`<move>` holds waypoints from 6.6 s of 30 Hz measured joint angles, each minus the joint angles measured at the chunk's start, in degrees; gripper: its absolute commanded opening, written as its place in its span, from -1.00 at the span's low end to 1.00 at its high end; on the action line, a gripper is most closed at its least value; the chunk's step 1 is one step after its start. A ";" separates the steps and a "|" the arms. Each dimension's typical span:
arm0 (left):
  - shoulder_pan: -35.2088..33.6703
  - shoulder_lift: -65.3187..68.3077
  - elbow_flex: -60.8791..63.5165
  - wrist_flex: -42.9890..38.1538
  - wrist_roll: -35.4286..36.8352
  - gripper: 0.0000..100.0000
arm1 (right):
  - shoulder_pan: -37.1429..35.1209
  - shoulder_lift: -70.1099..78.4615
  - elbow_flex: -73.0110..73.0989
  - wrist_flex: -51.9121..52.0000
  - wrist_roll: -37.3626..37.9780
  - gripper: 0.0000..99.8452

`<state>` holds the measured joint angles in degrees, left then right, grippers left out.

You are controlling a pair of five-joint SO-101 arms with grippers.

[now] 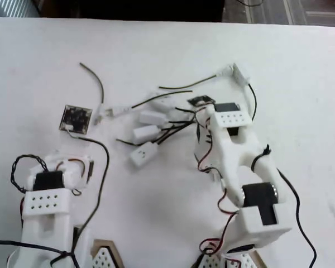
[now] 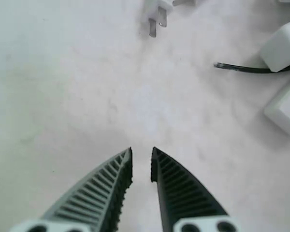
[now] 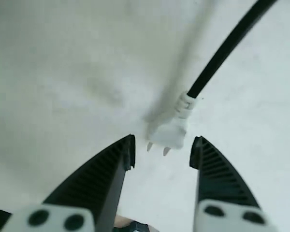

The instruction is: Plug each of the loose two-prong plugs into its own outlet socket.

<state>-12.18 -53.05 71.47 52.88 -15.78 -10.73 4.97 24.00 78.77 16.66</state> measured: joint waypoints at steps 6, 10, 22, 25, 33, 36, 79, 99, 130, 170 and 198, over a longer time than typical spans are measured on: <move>0.00 0.00 0.00 0.00 0.00 -0.83 | -0.53 -5.10 0.00 0.44 0.00 -0.62; 0.00 0.00 0.00 0.00 0.00 -0.83 | 2.99 -4.04 0.00 -3.16 0.00 -0.62; 0.00 0.00 0.00 0.00 0.00 -0.83 | 6.42 2.55 0.00 -3.78 0.00 -0.62; 0.00 0.00 0.00 0.00 0.00 -0.83 | 6.42 4.66 -0.35 -3.78 -0.09 -0.62; 0.00 0.00 0.00 0.00 0.00 -0.83 | 4.22 8.97 -0.97 -3.52 0.00 -0.79; 0.00 0.00 0.00 0.00 0.00 -0.83 | 3.52 9.05 -0.97 -3.52 0.00 -0.79; 0.00 0.00 0.00 0.00 0.00 -0.83 | -0.18 7.65 -0.70 3.16 1.41 -0.85; 0.00 0.00 0.00 0.00 0.00 -0.83 | -0.26 6.15 -0.70 3.96 -0.53 -0.76; 0.00 0.00 0.00 0.00 0.00 -0.83 | -0.26 8.44 -0.79 4.48 -0.53 -0.80; 8.26 0.00 -12.48 -4.75 6.77 -0.83 | -15.21 -46.24 15.47 -9.85 -9.85 -0.97; 24.62 0.00 -15.74 -8.70 19.34 -0.72 | -29.98 -92.40 57.23 -37.10 -18.37 -0.97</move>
<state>12.44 -53.05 55.74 44.18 3.56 -40.70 -87.43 81.23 41.67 -1.71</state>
